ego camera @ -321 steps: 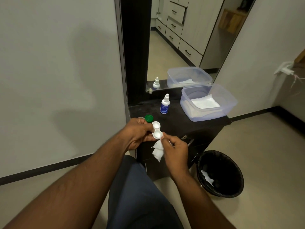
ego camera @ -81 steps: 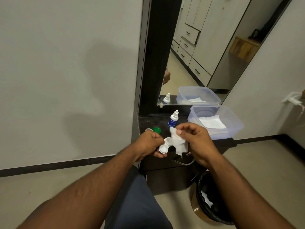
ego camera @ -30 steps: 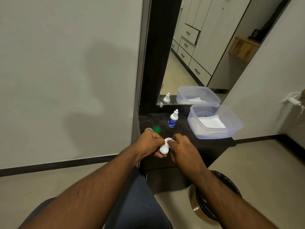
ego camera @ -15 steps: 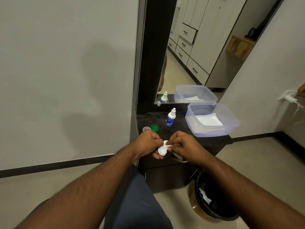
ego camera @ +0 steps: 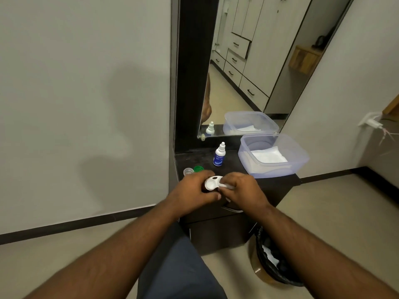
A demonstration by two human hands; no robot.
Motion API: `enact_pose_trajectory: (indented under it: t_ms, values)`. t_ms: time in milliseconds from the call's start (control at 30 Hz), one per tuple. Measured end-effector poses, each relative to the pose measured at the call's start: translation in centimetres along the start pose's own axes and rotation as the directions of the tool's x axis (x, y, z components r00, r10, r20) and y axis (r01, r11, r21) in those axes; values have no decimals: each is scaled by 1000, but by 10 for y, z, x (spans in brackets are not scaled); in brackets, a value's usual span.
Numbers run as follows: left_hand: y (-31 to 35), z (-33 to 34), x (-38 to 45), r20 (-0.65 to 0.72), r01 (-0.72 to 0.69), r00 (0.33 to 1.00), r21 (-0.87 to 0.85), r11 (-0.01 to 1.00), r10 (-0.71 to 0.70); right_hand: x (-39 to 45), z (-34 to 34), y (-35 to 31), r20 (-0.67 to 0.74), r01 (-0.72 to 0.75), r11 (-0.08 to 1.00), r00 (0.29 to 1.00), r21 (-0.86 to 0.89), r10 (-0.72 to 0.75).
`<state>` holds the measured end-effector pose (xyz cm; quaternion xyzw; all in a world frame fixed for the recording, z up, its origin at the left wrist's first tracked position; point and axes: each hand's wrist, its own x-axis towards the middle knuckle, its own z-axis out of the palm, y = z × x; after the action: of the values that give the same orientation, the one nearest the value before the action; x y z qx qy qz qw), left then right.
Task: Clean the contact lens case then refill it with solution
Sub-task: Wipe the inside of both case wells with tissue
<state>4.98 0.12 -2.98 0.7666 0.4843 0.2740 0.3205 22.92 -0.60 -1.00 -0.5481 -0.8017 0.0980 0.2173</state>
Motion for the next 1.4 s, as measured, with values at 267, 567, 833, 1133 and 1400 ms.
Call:
enact_pose_trajectory:
  t_ms: [267, 567, 833, 1133, 1400]
  values:
    - [-16, 10, 6, -127, -49, 987, 335, 941, 96, 6, 7, -6, 29, 1, 998, 1000, -63, 1]
    - [-26, 19, 4, -278, -122, 938, 292, 949, 206, 6, 0, -7, 151, 123, 975, 984, -183, -96]
    - [-26, 23, 1, -318, -54, 940, 213, 976, 122, 9, 0, -8, 164, 151, 978, 978, -146, -127]
    - [-25, 17, 1, -291, -33, 955, 103, 994, 62, 17, 13, -28, 50, -230, 973, 972, 25, 228]
    - [-25, 11, 2, -272, -24, 961, 67, 997, 42, 19, -4, -14, 221, -45, 991, 973, -124, 71]
